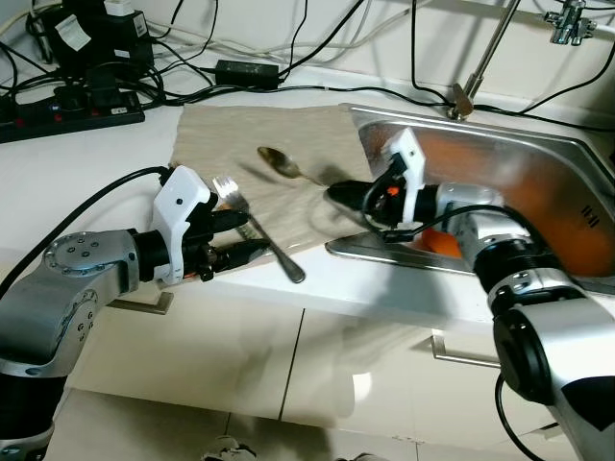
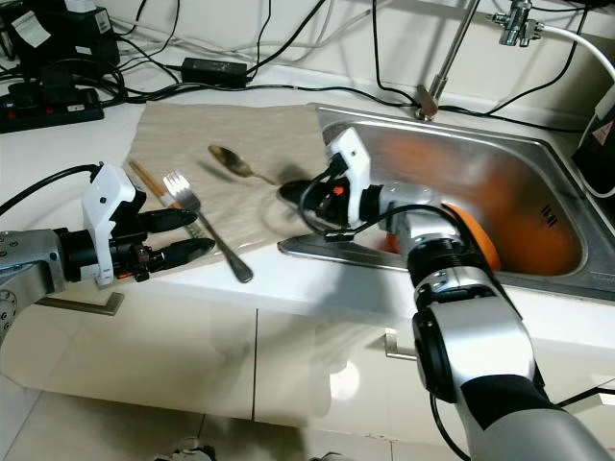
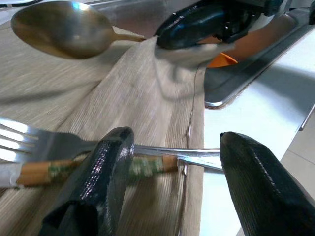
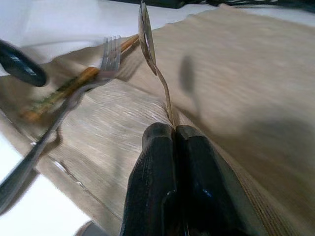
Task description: Kitchen organization
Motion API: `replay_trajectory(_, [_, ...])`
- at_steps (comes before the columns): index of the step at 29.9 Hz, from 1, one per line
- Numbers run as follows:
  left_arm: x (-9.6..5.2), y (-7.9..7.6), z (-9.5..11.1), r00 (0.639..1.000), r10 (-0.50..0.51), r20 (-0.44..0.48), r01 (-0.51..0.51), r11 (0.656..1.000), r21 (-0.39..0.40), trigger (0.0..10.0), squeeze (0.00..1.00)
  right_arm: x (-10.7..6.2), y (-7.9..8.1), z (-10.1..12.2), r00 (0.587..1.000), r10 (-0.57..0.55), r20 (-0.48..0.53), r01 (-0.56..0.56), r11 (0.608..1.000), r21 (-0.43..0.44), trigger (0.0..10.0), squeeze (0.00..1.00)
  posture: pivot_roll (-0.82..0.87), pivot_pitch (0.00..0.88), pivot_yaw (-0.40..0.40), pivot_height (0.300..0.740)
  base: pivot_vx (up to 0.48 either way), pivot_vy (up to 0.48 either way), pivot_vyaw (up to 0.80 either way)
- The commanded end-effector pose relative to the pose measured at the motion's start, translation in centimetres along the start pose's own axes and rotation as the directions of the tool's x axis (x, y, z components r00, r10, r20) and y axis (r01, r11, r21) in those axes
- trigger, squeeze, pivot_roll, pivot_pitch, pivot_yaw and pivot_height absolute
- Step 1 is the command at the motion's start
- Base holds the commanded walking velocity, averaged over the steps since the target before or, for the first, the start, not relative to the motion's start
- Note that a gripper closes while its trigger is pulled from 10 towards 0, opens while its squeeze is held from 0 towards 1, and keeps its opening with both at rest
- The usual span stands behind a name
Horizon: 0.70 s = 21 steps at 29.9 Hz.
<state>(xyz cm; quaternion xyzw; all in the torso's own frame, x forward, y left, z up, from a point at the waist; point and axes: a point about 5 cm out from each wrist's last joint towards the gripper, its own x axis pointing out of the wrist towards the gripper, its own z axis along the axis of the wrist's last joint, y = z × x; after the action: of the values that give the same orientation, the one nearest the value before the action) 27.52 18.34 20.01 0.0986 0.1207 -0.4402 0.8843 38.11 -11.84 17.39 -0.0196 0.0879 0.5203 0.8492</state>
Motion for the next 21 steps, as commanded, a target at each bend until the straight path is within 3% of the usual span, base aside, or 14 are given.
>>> replay_trajectory(1, [0.4,-0.3,-0.1,1.000,-0.015,-0.007,0.015,1.000,0.010,10.0,0.00,0.3,-0.4,0.0,0.994,-0.108,-0.020,0.106,0.993,-0.054,0.0,0.00,0.08,0.004,-0.096,0.740,0.000,0.000,0.00])
replay_trajectory(5, [0.5,-0.3,-0.1,1.000,-0.014,-0.006,0.014,1.000,0.006,10.0,0.00,0.7,-0.4,-0.7,0.981,-0.181,-0.063,0.174,0.979,-0.107,0.0,0.00,0.09,0.005,-0.100,0.740,0.000,0.000,0.00])
replay_trajectory(6, [0.5,-0.3,-0.1,1.000,-0.012,-0.007,0.012,1.000,0.007,10.0,0.00,0.8,-0.3,-0.9,0.980,-0.186,-0.076,0.176,0.976,-0.124,6.2,0.00,0.09,0.004,-0.101,0.740,0.000,0.000,0.00])
replay_trajectory(7, [0.5,-0.3,-0.1,1.000,-0.011,-0.007,0.011,1.000,0.007,10.0,0.00,0.9,-0.2,-1.1,0.978,-0.190,-0.084,0.177,0.975,-0.136,6.2,0.00,0.09,0.004,-0.101,0.740,0.000,0.000,0.00])
replay_trajectory(8, [0.5,-0.3,-0.1,1.000,-0.009,-0.007,0.009,1.000,0.007,10.0,0.00,0.9,-0.2,-1.2,0.978,-0.189,-0.091,0.174,0.974,-0.147,8.5,0.00,0.09,0.004,-0.101,0.740,0.000,0.000,0.00])
replay_trajectory(9, [0.5,-0.3,-0.1,1.000,-0.008,-0.006,0.008,1.000,0.007,10.0,0.00,1.0,-0.1,-1.3,0.977,-0.190,-0.100,0.172,0.971,-0.164,10.0,0.00,0.09,0.003,-0.102,0.740,0.000,0.000,0.00])
replay_trajectory(21, [0.6,-0.1,-0.1,1.000,0.008,0.001,-0.008,1.000,0.009,10.0,0.00,1.5,0.3,-1.8,0.973,-0.193,-0.128,0.159,0.959,-0.236,10.0,0.00,0.08,0.002,-0.101,0.740,0.000,0.000,0.00])
